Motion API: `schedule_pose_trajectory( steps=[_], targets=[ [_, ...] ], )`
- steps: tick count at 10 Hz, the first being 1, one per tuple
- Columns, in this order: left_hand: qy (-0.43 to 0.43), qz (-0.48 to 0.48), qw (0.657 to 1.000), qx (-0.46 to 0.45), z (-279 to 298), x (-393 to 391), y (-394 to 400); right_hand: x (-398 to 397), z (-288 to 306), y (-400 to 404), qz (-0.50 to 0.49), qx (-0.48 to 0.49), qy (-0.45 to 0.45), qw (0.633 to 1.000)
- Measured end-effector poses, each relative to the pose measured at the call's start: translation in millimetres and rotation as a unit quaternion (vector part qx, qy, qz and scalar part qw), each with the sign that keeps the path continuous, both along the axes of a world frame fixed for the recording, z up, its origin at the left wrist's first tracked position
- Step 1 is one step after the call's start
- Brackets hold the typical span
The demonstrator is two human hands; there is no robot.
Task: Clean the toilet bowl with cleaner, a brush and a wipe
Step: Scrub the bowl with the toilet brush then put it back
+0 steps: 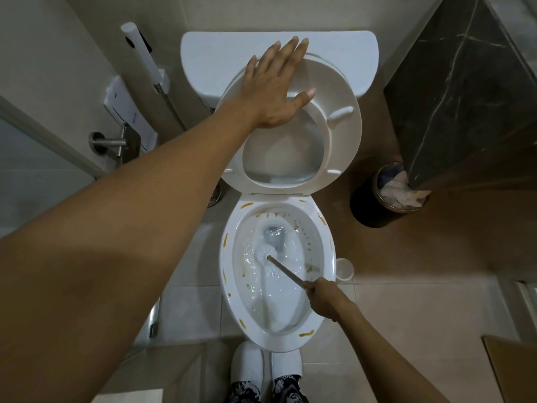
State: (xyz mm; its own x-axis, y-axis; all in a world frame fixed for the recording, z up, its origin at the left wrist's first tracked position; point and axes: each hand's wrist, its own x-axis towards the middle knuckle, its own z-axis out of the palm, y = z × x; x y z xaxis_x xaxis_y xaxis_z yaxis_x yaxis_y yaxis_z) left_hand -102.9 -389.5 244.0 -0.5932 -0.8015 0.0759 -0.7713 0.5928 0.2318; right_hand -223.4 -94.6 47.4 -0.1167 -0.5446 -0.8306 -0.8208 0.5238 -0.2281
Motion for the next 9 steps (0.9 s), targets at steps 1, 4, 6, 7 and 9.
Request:
schedule_pose_trajectory(
  steps=[1,4,6,7,9],
  targets=[
    [-0.001,-0.001,1.000,-0.002,-0.8,-0.5,0.3,-5.4,4.0,2.7,0.005,0.026,0.002,1.000],
    [-0.002,-0.002,1.000,-0.006,-1.4,-0.5,-1.0,-12.5,0.3,6.0,0.015,0.030,0.021,0.999],
    [-0.002,-0.001,1.000,-0.003,-1.1,-1.3,-0.3,-24.7,40.3,-14.1,0.072,0.087,-0.021,0.993],
    [-0.002,-0.001,1.000,-0.002,-0.1,-0.4,-1.1,-15.6,42.6,-14.9,0.068,0.084,-0.070,0.992],
    [-0.003,-0.002,1.000,-0.007,-1.3,-0.9,0.1,-30.1,49.5,-15.7,0.086,0.103,-0.068,0.989]
  ],
)
